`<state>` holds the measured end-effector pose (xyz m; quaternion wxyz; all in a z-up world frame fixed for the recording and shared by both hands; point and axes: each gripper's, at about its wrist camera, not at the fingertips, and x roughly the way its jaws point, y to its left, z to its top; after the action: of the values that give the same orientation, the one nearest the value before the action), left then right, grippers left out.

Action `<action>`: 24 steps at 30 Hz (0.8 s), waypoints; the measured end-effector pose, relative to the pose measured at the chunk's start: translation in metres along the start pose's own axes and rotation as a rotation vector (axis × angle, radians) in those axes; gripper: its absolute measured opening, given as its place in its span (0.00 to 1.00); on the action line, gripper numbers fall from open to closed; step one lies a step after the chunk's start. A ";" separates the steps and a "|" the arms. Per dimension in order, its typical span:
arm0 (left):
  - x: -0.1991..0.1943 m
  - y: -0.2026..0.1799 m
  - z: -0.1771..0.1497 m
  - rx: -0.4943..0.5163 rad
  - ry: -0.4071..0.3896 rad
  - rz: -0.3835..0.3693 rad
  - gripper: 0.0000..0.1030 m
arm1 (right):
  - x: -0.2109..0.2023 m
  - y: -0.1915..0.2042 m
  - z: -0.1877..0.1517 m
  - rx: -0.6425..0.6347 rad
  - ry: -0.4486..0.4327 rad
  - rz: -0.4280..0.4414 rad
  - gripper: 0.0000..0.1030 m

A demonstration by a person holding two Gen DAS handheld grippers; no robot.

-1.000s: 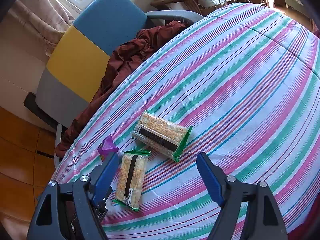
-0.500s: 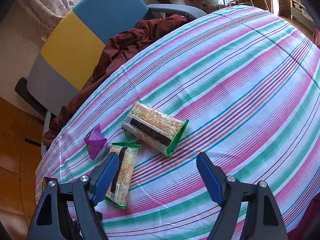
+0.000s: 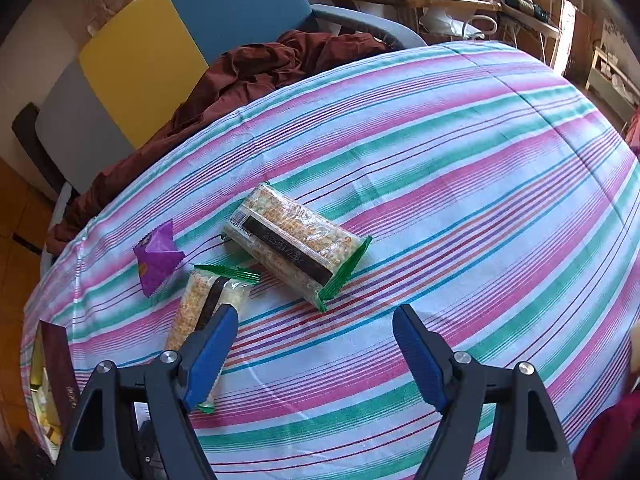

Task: Organize objects
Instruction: 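Grasp the white plastic bag with the left gripper while the right gripper grasps a cracker pack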

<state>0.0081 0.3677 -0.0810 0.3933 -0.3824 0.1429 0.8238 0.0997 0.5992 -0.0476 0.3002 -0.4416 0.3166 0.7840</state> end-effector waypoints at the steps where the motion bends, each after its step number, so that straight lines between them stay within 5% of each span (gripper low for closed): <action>1: 0.000 0.000 0.000 0.000 0.000 0.000 0.38 | 0.001 0.003 0.002 -0.022 -0.001 -0.014 0.79; 11: 0.000 0.002 0.000 -0.006 -0.002 -0.009 0.38 | 0.036 0.044 0.038 -0.265 0.011 -0.117 0.79; 16: 0.001 0.003 0.000 -0.014 -0.002 -0.019 0.38 | 0.069 0.039 0.044 -0.255 0.078 -0.168 0.78; 21: 0.001 0.003 -0.001 -0.015 -0.005 -0.021 0.38 | 0.060 0.024 0.047 -0.245 0.074 -0.138 0.48; 24: 0.000 0.003 -0.001 -0.015 -0.006 -0.019 0.38 | 0.053 0.013 0.038 -0.255 0.107 -0.150 0.48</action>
<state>0.0067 0.3655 -0.0822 0.3988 -0.3843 0.1318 0.8221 0.0479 0.6303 -0.0762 0.2821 -0.5396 0.1964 0.7685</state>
